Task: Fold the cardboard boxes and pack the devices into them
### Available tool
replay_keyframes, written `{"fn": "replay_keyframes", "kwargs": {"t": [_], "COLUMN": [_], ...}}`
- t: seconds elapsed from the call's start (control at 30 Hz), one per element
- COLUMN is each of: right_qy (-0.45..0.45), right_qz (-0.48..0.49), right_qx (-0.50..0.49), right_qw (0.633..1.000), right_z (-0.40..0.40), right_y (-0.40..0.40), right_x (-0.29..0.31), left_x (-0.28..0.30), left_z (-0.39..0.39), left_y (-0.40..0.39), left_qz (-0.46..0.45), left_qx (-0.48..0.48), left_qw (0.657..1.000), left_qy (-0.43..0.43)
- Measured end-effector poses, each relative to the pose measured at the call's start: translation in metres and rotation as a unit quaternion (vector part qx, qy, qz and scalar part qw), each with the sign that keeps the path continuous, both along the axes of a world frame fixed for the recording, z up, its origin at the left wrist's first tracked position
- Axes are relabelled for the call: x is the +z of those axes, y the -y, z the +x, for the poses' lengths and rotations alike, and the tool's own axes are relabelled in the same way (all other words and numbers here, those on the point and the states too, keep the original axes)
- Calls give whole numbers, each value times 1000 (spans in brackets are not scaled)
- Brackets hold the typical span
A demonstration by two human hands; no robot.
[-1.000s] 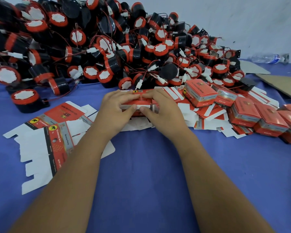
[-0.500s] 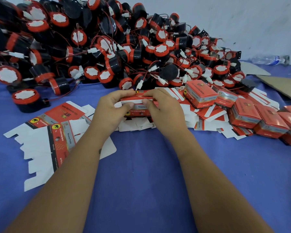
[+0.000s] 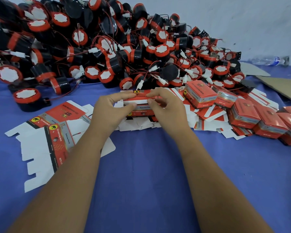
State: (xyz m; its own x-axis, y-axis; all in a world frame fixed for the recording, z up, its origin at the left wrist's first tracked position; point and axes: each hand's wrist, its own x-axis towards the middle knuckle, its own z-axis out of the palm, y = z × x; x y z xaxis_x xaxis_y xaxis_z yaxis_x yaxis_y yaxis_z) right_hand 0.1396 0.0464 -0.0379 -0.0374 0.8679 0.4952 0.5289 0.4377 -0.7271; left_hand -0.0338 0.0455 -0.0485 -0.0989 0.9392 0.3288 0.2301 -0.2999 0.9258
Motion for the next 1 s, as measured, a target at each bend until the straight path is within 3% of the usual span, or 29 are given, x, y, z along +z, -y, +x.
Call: {"fn": "replay_keyframes", "kwargs": {"t": [0.13, 0.23, 0.47, 0.7, 0.87, 1.0], "right_qy": [-18, 4, 28, 23, 24, 29], "right_qz": [12, 31, 48, 68, 69, 66], "right_qx": [4, -3, -13, -13, -9, -13], "right_qw": [1000, 1000, 998, 997, 997, 997], "right_z": [-1, -1, -1, 0, 1, 2], "right_y": [-2, -2, -2, -1, 0, 0], "right_x": [-4, -6, -6, -7, -6, -6], "left_x": [-1, -1, -3, 3, 3, 3], "left_z": [1, 2, 1, -1, -1, -2], "left_y": [3, 4, 2, 5, 6, 7], "left_qz": [31, 41, 30, 4, -5, 12], "left_qx": [35, 43, 18, -17, -25, -29], "left_qw": [989, 980, 989, 999, 998, 999], "left_qy": [-139, -187, -147, 46, 54, -11]}}
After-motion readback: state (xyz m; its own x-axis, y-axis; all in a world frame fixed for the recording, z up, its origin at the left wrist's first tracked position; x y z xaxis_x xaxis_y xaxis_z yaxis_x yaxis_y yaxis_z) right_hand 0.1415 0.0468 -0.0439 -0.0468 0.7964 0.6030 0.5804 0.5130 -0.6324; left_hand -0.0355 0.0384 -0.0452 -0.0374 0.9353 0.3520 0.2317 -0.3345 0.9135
